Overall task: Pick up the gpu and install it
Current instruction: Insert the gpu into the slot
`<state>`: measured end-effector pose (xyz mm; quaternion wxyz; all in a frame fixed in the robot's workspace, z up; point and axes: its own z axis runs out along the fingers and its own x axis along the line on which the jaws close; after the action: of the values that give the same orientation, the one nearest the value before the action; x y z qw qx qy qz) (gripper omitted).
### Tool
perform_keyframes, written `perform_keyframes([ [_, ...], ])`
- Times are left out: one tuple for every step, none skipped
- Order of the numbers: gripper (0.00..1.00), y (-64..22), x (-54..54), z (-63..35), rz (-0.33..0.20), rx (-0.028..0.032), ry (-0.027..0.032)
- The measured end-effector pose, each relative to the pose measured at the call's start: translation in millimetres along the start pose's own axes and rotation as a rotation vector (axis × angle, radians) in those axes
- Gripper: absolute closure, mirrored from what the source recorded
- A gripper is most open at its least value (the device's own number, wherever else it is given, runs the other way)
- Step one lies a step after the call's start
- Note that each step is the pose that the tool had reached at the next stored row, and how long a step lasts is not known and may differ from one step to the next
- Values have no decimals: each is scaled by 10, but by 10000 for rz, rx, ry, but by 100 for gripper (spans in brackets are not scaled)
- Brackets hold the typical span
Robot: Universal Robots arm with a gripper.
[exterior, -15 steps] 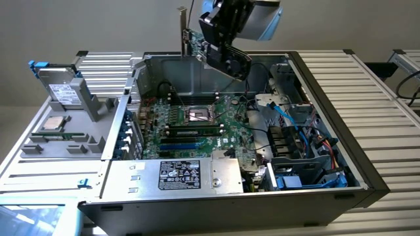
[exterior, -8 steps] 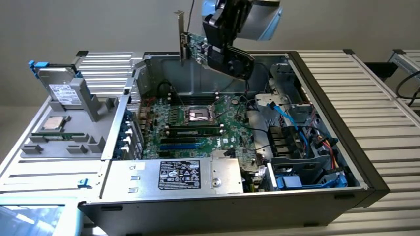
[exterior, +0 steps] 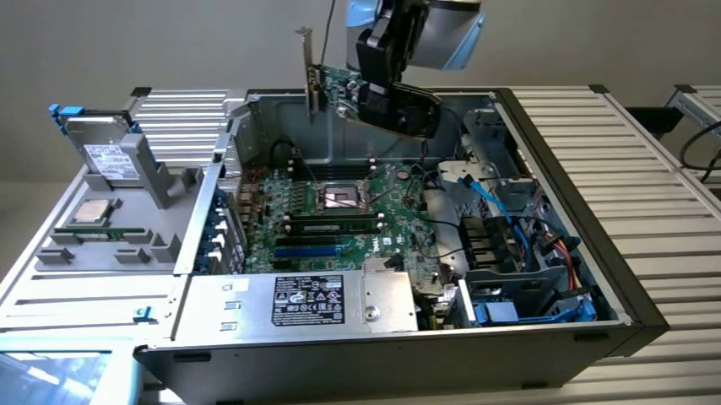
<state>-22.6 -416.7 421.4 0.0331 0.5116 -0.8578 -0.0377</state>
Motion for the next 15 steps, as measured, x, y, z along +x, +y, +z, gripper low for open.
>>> perform_keyframes([
  [72,0,0,5,-172,14,21],
  [72,-1,0,10,-358,27,41],
  [72,-1,-1,14,-535,38,62],
  [72,-2,0,20,-715,51,80],
  [72,-2,-1,24,-891,65,101],
  [72,-2,-1,27,-1051,86,127],
  [72,-2,-1,30,-1198,111,154],
  [72,-3,-1,32,-1357,139,185],
  [72,-3,-1,35,-1498,167,214],
  [72,-3,-1,38,-1635,195,245],
  [72,-3,-1,39,-1767,226,279],
  [72,-4,-1,41,-1900,256,315],
  [72,-4,-1,43,-2033,287,352],
  [72,-4,-1,45,-2169,317,391],
  [72,-4,-1,47,-2308,348,433],
])
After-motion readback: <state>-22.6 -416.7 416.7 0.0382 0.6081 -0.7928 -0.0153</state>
